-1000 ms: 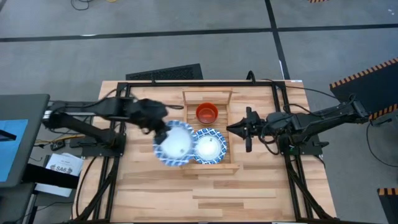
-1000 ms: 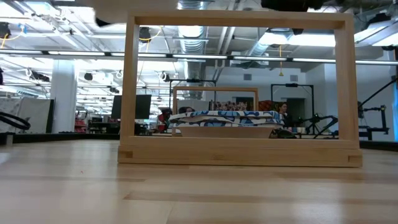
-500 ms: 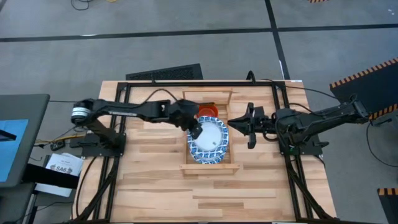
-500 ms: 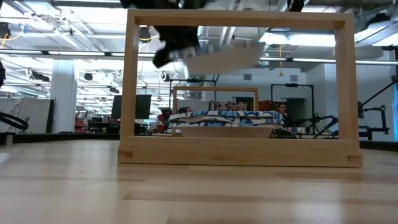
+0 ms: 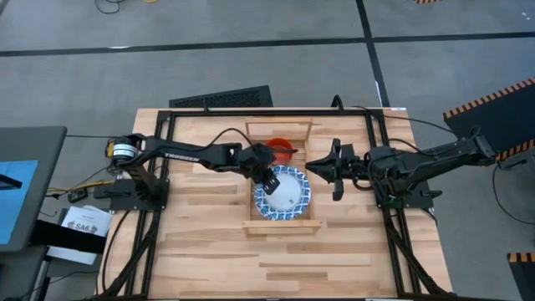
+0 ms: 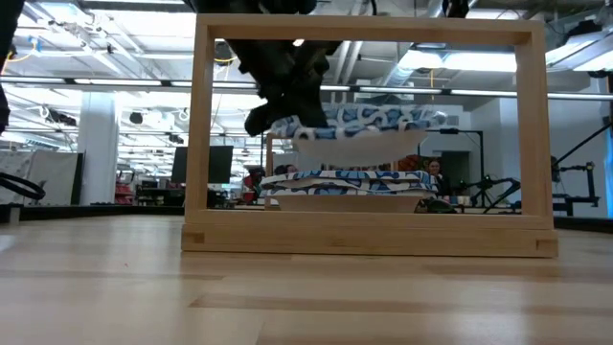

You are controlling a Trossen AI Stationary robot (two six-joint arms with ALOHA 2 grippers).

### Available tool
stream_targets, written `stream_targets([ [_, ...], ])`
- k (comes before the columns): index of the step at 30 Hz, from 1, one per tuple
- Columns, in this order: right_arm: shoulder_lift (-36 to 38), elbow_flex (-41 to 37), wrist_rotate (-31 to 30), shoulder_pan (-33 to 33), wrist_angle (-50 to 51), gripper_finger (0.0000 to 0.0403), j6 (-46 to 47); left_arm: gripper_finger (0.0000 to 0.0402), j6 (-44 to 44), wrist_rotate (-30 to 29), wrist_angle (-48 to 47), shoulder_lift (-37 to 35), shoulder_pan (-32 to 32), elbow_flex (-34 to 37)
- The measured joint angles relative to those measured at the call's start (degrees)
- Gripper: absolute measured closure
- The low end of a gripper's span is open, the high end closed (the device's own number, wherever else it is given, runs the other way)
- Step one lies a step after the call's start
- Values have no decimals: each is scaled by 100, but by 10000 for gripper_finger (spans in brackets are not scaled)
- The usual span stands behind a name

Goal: Place and stack bowls onto a shelf
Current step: Stack the blue patterned bowl on top of the blue patterned bowl on the shelf

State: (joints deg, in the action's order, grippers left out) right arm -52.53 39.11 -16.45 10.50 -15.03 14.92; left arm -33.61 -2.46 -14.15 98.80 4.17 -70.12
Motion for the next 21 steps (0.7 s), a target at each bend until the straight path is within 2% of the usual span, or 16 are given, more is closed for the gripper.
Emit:
stream_targets([
  [6,0,0,0,0,75,344,4,389,32,255,99,180,-6,4],
  [11,0,0,2,9,127,344,9,368,160,-92,107,165,-14,4],
  [17,0,0,4,9,132,344,9,309,163,-119,162,136,15,-1],
  [21,0,0,4,9,131,344,11,262,372,100,119,90,59,1],
])
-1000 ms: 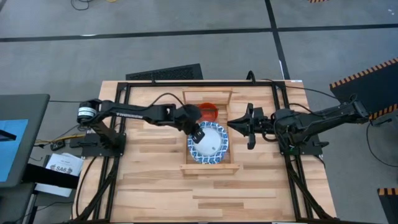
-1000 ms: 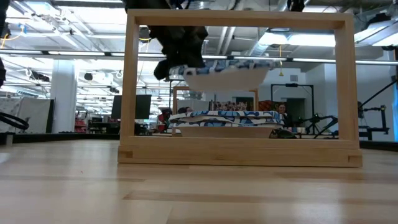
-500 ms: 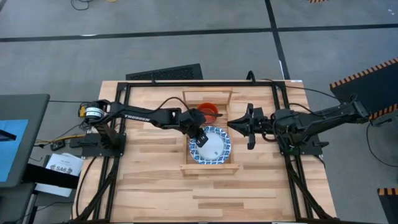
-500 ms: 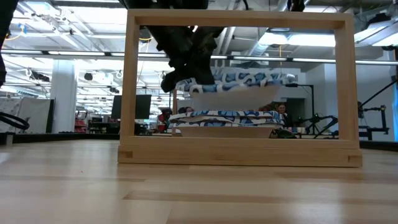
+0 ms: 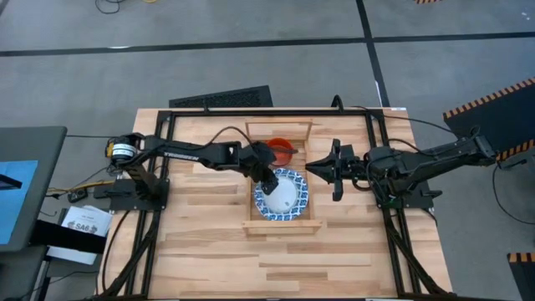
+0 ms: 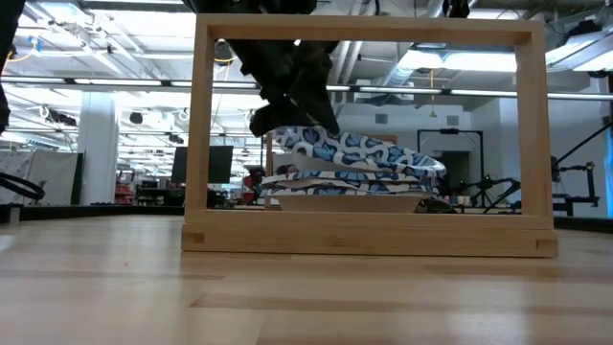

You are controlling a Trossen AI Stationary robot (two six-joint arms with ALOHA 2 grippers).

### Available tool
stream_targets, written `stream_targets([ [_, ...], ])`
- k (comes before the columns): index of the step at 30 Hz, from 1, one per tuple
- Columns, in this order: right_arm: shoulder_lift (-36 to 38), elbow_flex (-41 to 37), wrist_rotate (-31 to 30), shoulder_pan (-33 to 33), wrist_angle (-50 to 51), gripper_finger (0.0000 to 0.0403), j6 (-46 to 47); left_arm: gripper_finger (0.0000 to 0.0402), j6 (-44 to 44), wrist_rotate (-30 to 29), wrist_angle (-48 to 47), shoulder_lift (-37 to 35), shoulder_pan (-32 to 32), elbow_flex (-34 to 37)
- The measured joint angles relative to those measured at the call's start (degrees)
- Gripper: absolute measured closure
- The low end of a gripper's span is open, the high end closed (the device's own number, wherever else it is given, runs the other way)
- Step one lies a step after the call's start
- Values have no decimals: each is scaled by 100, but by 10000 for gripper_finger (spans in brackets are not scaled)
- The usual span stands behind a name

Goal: Place and stack bowls onto a shelf
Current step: Stack the blue patterned bowl on top of the blue patterned bowl on the shelf, then return to Home Position

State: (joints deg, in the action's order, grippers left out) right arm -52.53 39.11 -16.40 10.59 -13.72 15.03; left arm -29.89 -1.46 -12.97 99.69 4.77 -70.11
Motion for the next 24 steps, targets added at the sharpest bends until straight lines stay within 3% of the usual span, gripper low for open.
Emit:
stream_targets([
  [6,0,0,0,0,0,344,9,217,148,172,-271,-559,371,2],
  [14,0,1,2,0,-2,344,7,208,653,-201,-629,-1751,639,80],
  [18,0,0,4,-4,-11,344,6,209,835,-518,331,-2593,377,698],
  [24,0,0,2,-17,-11,344,4,221,907,-795,2562,-3864,-185,2371],
])
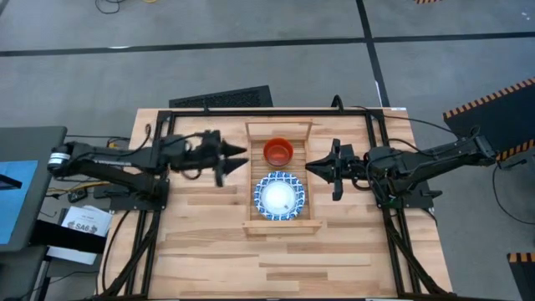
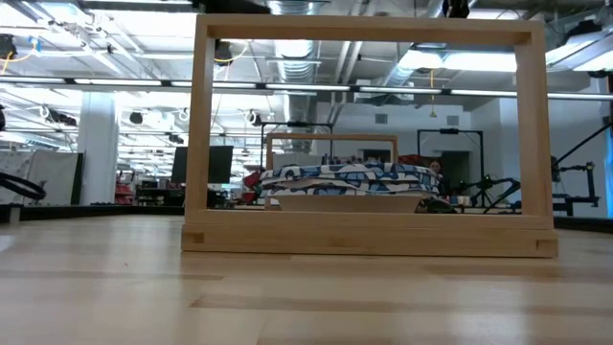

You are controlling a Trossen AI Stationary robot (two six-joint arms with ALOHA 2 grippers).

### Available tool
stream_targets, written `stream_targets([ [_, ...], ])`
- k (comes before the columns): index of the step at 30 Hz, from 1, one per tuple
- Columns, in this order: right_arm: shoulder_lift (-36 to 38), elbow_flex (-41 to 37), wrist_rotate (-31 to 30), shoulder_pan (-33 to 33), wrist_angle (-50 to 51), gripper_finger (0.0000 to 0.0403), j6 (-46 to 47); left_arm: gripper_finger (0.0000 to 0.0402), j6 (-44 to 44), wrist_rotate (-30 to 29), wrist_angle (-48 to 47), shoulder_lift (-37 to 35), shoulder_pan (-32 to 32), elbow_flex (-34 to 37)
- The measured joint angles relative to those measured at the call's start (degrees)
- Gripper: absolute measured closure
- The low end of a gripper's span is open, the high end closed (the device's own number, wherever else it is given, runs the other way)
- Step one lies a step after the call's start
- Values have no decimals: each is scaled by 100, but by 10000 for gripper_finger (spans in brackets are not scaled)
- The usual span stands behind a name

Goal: Place and stack bowls onto a shelf
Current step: Return to Home Position

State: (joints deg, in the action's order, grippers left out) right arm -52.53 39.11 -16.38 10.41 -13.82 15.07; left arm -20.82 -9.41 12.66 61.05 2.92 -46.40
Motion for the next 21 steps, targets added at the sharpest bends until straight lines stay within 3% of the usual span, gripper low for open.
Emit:
stream_targets([
  [4,0,0,0,0,-2,344,-2,227,131,158,1210,-669,-382,956],
  [8,0,0,-2,0,-15,344,-8,228,175,55,1561,-1141,-607,1459],
  [21,0,0,-7,-4,-15,344,-9,229,418,-194,1507,-1454,-675,1594],
])
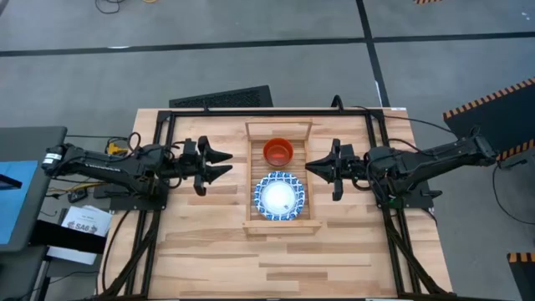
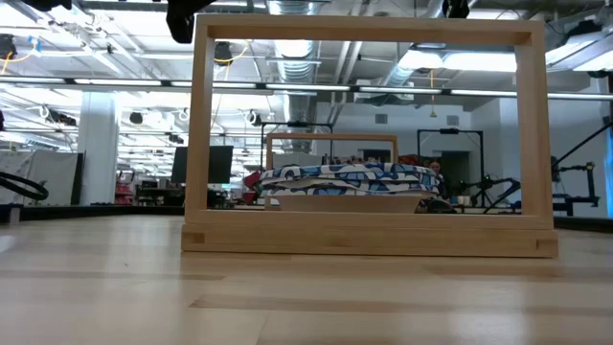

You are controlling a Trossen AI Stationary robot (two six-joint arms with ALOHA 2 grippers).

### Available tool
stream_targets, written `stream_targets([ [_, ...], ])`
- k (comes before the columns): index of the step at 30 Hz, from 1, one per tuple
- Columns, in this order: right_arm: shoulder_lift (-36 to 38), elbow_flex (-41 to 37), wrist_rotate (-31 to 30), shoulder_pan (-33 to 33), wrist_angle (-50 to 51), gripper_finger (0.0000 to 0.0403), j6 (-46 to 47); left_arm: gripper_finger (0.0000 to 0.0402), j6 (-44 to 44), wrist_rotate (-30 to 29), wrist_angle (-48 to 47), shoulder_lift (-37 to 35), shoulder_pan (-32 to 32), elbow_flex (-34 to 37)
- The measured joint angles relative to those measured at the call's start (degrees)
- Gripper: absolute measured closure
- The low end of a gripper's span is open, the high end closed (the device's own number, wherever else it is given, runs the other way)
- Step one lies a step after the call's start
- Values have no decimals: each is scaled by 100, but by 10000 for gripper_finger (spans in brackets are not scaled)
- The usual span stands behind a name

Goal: Place and stack bowls onto a shelf
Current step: Return to Home Position

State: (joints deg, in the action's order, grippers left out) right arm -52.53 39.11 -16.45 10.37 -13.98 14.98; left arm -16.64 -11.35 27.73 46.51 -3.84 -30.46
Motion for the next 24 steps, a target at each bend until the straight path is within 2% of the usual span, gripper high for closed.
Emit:
stream_targets([
  [13,0,0,-11,0,2,344,2,229,-17,-75,-25,5,0,1],
  [18,0,0,-22,0,13,344,2,230,116,-365,-33,-10,0,0],
  [21,0,0,-22,0,14,344,2,242,123,-584,-57,-61,2,2],
  [24,0,0,-22,0,20,344,-6,276,241,-588,-46,-186,11,4],
])
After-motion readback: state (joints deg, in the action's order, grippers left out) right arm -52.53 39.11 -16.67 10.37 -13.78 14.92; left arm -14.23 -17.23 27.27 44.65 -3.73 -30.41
